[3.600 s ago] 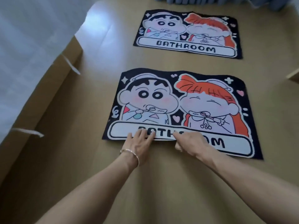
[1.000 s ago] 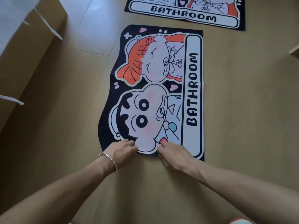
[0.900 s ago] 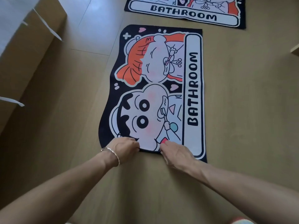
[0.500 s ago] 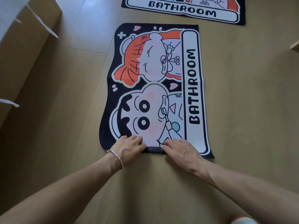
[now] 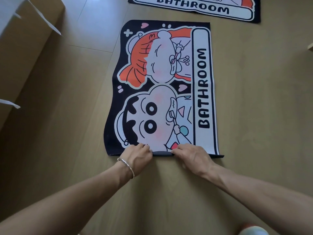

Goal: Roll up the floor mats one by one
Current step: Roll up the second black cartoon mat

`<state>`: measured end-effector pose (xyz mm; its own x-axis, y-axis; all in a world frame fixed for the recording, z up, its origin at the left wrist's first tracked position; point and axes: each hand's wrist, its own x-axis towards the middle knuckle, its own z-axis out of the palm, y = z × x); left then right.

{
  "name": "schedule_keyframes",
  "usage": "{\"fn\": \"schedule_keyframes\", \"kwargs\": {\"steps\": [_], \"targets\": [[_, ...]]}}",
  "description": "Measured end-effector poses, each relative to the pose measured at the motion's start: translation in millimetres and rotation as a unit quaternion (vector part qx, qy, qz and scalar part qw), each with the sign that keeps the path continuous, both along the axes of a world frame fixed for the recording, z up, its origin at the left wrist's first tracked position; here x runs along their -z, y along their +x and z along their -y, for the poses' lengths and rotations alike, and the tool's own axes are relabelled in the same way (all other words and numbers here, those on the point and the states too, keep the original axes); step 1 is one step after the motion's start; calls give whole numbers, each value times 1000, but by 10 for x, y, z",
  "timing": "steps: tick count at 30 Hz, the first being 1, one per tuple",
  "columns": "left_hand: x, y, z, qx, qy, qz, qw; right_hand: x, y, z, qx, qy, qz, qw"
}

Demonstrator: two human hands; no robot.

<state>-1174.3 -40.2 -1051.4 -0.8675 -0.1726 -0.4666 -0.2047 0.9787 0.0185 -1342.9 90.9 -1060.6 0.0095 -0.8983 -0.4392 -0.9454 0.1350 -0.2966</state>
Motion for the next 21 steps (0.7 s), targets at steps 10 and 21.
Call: {"fn": "schedule_keyframes", "kwargs": {"steps": [10, 21], "targets": [[33, -149, 181, -156, 50, 22, 986, 47, -71, 129, 36, -10, -12, 999], [85, 10, 69, 25, -76, -27, 996, 45, -85, 38, -61, -69, -100, 991]]}}
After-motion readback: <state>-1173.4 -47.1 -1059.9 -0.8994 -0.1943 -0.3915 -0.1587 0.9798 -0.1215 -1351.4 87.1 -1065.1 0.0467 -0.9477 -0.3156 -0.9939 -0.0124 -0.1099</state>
